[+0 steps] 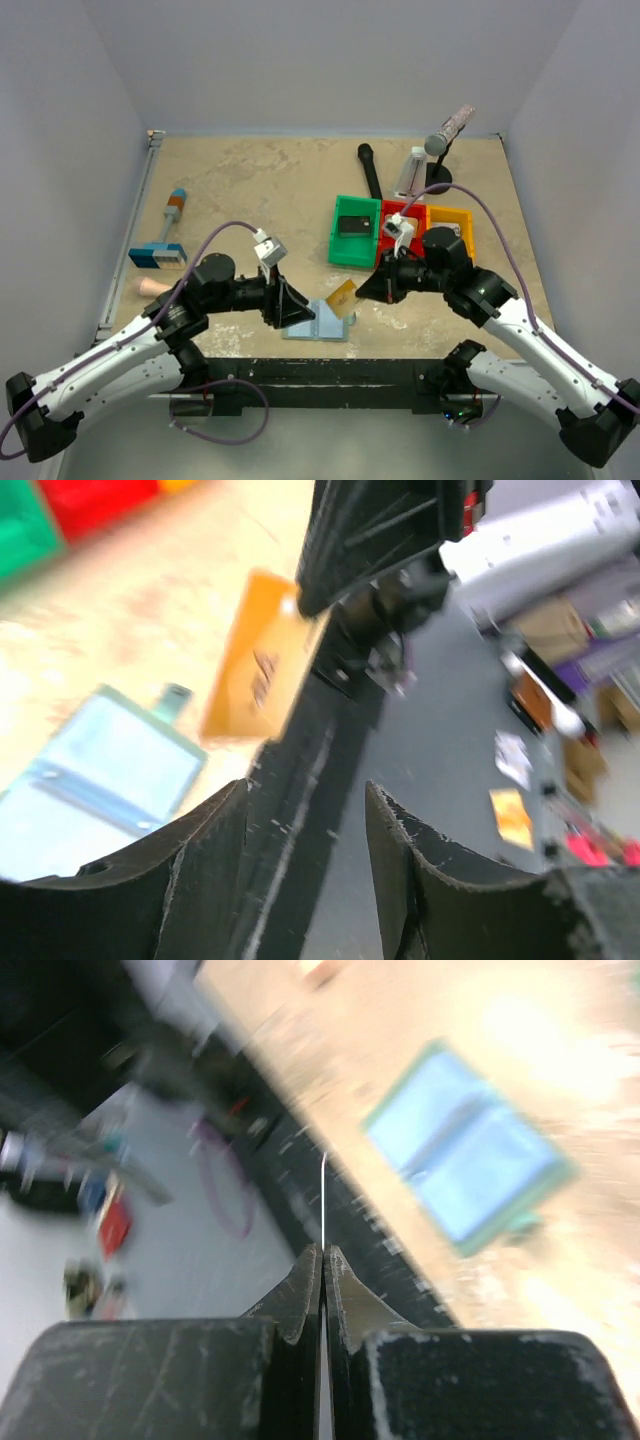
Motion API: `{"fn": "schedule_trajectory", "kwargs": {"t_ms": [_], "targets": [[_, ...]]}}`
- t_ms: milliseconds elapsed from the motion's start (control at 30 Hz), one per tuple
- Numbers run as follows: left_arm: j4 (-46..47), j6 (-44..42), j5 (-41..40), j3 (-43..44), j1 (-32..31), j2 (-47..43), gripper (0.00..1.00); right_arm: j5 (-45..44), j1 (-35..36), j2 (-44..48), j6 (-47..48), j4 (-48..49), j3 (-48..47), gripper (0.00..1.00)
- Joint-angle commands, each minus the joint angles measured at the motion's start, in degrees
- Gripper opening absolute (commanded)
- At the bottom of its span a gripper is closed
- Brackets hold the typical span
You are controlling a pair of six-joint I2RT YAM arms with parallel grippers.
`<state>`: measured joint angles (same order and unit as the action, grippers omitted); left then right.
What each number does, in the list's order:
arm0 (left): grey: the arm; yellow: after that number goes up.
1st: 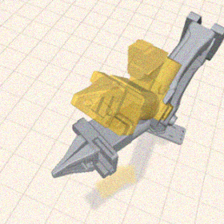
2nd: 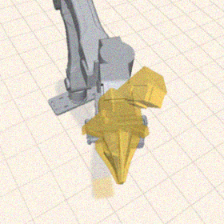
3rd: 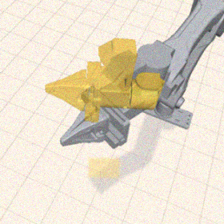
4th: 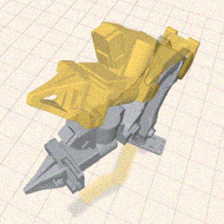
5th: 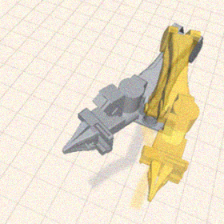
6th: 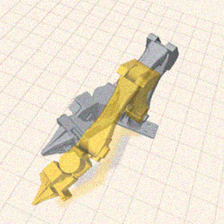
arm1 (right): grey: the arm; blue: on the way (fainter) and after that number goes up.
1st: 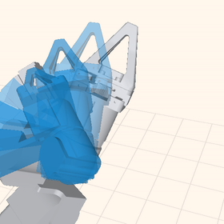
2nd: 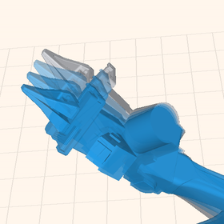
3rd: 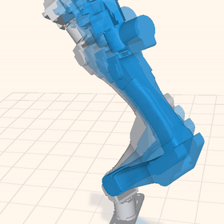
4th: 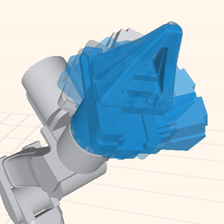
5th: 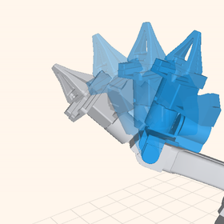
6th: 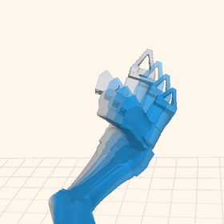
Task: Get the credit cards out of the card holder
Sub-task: Place the credit card in the storage box.
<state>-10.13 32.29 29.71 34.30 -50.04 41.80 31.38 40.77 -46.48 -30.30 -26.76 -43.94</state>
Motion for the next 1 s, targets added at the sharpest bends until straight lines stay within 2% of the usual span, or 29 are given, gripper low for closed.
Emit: {"fn": "schedule_trajectory", "kwargs": {"t_ms": [0,167,400,667,967], "targets": [[-5.6,1.4,-16.5,-0.2,1.0,-5.9,0.54,-14.2,-8.4,-0.3,-5.0,-2.8,-0.6,0.00],[-4.5,6.3,-20.7,-5.7,0.9,-13.0,0.51,-24.4,-14.1,-2.8,-6.9,-4.7,-4.7,0.00],[-7.3,9.3,-25.5,-8.7,1.0,-17.3,0.49,-30.1,-23.6,-7.2,-9.5,0.7,-4.2,0.00],[-4.9,10.1,-24.5,-10.7,1.0,-16.8,0.49,-32.3,-28.9,-12.8,-9.9,4.9,-6.5,0.00],[-1.5,9.8,-21.1,-11.5,1.0,-14.4,0.47,-31.9,-30.9,-21.8,-11.2,13.0,-7.3,0.00]]}}
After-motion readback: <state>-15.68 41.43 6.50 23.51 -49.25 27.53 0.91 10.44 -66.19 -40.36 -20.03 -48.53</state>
